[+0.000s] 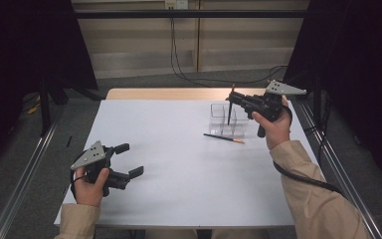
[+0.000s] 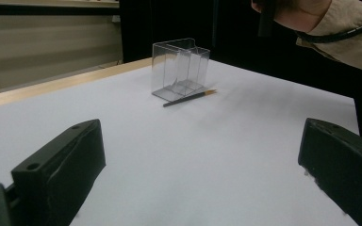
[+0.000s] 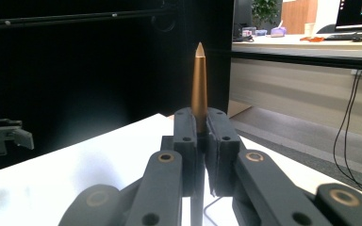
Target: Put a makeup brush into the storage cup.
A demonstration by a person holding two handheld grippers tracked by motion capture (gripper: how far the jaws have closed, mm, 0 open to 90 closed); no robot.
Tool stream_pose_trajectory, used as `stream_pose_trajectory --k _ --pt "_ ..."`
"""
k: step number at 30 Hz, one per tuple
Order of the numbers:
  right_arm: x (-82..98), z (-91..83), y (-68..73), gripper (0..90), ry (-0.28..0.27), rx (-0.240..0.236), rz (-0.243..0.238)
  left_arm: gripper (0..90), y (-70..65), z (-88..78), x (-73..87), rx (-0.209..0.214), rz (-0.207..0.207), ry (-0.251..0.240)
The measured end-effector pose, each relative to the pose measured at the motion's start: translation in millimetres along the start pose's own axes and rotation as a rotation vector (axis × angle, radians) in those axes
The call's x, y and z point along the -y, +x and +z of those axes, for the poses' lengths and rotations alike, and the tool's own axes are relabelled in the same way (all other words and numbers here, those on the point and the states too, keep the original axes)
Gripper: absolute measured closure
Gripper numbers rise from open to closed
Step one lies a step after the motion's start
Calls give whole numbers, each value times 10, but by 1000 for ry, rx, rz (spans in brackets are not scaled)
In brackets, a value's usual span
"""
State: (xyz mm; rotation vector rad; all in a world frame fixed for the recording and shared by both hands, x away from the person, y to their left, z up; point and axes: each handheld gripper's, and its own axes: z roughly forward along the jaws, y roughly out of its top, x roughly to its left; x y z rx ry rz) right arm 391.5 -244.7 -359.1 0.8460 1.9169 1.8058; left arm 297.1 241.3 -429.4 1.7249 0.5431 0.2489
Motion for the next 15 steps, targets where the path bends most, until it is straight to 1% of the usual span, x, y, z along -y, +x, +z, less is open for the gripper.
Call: stream_pose_trajectory --k 6,8,15 --pt "-24 5 -80 842 -12 29 16 10 -1 5 8 -3 -3 4" --pt "-37 7 -100 842 -11 37 15 10 -3 5 3 1 0 3" --pt "-83 13 -152 842 -13 62 2 11 0 4 6 -4 -2 12"
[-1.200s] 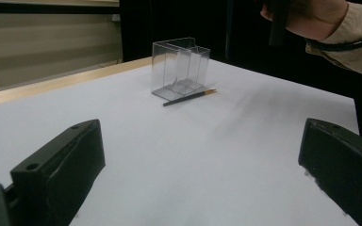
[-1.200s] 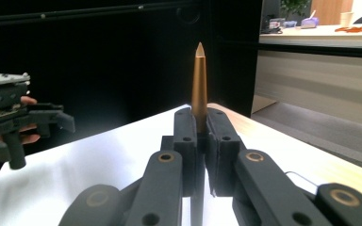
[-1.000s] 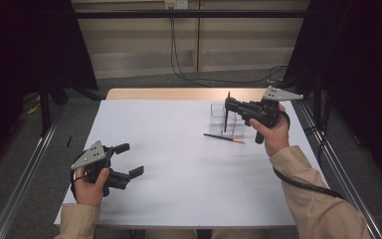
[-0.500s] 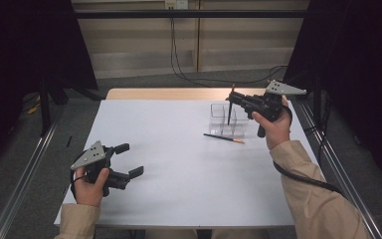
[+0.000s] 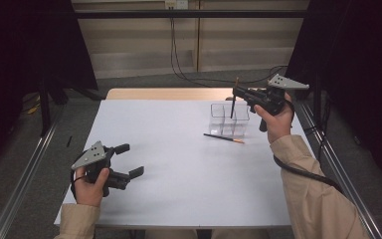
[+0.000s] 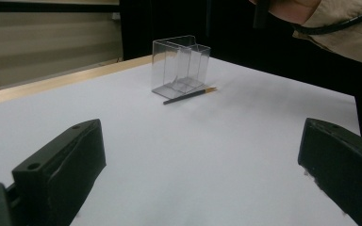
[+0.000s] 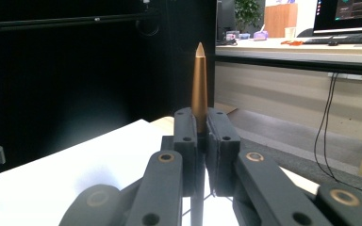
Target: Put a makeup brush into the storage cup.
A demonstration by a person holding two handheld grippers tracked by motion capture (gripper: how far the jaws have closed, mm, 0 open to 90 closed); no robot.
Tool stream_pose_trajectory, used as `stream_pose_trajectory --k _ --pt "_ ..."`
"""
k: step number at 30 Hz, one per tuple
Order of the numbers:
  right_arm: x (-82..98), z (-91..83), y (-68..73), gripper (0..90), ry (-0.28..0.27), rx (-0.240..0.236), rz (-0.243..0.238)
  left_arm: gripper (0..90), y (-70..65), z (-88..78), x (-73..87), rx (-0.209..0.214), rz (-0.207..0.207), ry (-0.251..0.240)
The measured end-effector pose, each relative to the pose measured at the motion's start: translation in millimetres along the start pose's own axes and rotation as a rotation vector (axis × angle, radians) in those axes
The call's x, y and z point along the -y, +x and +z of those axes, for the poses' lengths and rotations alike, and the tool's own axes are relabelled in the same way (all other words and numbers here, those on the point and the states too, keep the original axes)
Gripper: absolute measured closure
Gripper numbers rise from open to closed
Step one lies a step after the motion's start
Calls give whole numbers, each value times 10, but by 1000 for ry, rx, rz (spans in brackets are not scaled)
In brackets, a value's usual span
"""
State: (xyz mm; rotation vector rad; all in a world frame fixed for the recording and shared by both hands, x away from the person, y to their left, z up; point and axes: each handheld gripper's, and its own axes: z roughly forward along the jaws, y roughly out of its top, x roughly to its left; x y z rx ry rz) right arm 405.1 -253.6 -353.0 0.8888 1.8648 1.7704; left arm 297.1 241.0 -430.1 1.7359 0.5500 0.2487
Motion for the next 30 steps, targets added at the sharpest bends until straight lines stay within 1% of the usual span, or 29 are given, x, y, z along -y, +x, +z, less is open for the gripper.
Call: stream_pose_trajectory --k 6,13,17,20,23,27,30 --pt "-21 -17 -64 842 -17 16 17 11 -6 4 -2 4 -3 -2" --pt "-11 -27 -124 842 -17 42 14 11 -6 -6 -8 4 5 -8" --pt "-9 -34 -162 842 -24 50 24 8 -10 -14 -4 4 4 -15" --pt "-8 -39 -184 842 -29 65 31 8 -9 -20 -5 3 8 -16" --pt "3 -38 -203 842 -25 74 23 7 -11 -25 -4 5 6 -18" --pt "15 -46 -229 842 -29 81 29 7 -11 -28 -2 2 9 -18" --pt "15 -49 -247 842 -28 91 22 7 -8 -32 -6 1 15 -18"
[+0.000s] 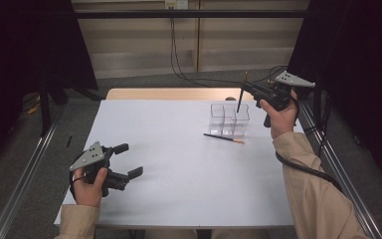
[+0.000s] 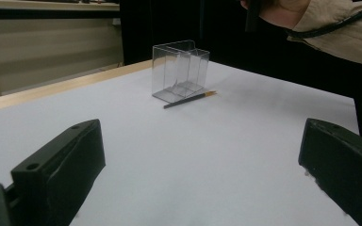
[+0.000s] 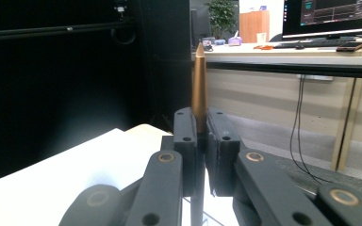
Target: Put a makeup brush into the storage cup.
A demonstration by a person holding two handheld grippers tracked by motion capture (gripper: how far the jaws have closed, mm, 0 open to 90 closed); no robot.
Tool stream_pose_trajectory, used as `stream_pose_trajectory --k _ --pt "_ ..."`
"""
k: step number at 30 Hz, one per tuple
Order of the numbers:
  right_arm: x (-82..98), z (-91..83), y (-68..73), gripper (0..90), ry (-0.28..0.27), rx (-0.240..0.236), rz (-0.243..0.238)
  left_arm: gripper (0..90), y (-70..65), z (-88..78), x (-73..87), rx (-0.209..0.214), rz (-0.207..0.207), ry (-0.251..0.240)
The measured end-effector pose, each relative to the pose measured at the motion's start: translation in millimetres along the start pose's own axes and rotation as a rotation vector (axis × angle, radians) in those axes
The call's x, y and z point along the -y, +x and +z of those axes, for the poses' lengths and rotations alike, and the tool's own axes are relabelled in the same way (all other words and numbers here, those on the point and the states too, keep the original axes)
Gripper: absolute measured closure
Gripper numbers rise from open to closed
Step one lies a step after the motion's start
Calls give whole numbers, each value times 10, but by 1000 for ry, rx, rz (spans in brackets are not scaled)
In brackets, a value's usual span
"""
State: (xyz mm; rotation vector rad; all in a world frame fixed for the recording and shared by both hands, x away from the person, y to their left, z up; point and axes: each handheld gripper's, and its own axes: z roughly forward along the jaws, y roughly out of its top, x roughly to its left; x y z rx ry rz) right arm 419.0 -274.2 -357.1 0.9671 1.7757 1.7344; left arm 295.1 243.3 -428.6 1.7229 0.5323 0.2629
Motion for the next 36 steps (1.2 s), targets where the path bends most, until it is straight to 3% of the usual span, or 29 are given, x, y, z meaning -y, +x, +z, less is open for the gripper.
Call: stream_pose_trajectory --k 15,36 --pt "8 5 -77 842 -2 46 -3 7 -8 4 -7 4 1 -10" --pt "172 -2 -126 842 29 60 0 7 -11 3 -5 6 0 -8"
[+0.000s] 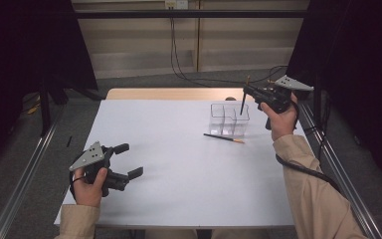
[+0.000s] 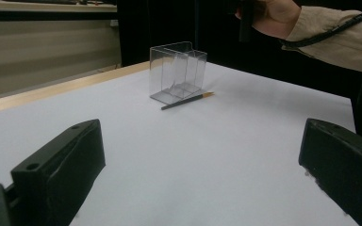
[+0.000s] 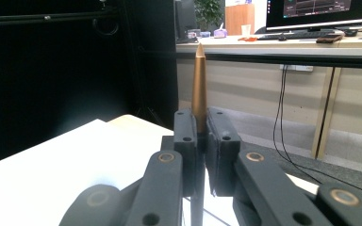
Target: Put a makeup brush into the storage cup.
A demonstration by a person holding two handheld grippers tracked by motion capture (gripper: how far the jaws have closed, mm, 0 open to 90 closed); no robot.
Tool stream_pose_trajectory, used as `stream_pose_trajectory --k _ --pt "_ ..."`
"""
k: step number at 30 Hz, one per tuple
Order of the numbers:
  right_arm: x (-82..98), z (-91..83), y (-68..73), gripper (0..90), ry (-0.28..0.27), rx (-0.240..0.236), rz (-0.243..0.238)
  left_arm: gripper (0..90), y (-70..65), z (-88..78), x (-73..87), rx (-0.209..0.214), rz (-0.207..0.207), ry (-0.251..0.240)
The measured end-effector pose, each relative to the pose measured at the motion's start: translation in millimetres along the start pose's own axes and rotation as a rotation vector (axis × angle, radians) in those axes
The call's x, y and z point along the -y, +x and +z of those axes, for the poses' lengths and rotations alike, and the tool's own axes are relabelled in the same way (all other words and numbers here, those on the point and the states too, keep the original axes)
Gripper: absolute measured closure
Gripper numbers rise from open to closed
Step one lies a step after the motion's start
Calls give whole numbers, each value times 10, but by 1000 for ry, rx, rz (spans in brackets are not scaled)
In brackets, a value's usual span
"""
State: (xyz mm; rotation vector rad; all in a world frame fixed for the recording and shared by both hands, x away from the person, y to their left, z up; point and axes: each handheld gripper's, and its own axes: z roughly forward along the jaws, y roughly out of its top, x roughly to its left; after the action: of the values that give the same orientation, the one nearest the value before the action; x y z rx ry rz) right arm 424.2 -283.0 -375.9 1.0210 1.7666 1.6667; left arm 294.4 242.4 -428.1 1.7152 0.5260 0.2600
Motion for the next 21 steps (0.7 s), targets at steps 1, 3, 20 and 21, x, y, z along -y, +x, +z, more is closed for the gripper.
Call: stream_pose_trajectory --k 1,3,20,21 --pt "12 1 -7 842 0 0 0 7 0 -1 0 1 -1 -1" --pt "34 2 -12 842 3 1 4 7 1 -2 -1 0 -2 -1" --pt "104 28 -1 841 19 -6 0 6 0 -2 -3 0 -1 0" --pt "109 29 0 841 20 -6 2 7 0 -2 -3 0 0 2"
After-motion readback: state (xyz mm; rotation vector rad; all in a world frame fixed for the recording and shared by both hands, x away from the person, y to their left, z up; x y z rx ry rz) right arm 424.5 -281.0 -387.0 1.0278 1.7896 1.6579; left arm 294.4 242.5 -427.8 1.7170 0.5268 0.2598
